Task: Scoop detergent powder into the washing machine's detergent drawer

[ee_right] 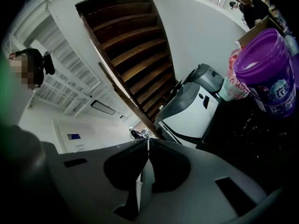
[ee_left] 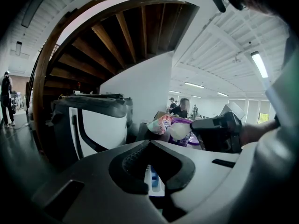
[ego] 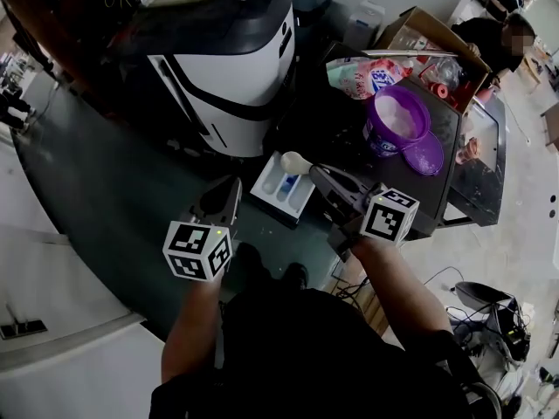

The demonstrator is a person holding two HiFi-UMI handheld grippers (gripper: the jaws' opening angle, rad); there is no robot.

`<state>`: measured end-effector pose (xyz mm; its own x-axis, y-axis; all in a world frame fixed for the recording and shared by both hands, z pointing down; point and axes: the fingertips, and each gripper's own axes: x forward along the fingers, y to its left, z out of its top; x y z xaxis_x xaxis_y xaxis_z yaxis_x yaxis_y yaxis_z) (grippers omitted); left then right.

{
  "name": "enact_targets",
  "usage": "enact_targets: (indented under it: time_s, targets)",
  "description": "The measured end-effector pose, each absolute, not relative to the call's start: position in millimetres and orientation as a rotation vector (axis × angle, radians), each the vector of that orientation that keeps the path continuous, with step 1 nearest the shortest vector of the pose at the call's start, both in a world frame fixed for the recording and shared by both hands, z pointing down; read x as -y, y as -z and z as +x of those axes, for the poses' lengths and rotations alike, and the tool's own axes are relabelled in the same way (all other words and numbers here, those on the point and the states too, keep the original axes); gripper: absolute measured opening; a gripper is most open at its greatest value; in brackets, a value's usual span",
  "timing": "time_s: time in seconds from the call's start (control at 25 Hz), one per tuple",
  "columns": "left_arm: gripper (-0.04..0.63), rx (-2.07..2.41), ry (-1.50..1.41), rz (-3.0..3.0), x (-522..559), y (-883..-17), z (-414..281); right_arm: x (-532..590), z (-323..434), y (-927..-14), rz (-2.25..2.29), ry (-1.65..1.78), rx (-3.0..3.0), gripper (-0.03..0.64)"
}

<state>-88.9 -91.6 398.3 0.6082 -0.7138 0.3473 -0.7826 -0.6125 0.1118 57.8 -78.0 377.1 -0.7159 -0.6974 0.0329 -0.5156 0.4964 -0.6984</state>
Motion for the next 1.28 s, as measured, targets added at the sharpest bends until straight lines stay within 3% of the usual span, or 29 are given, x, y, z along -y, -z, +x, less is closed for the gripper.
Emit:
enact_targets:
  time_s: [1.28]
  targets:
    - [0.008, 1.16, -0.396, 2.485, 115, -466, -131, 112, 9, -503, -1.271, 1.206, -2.549, 0.02]
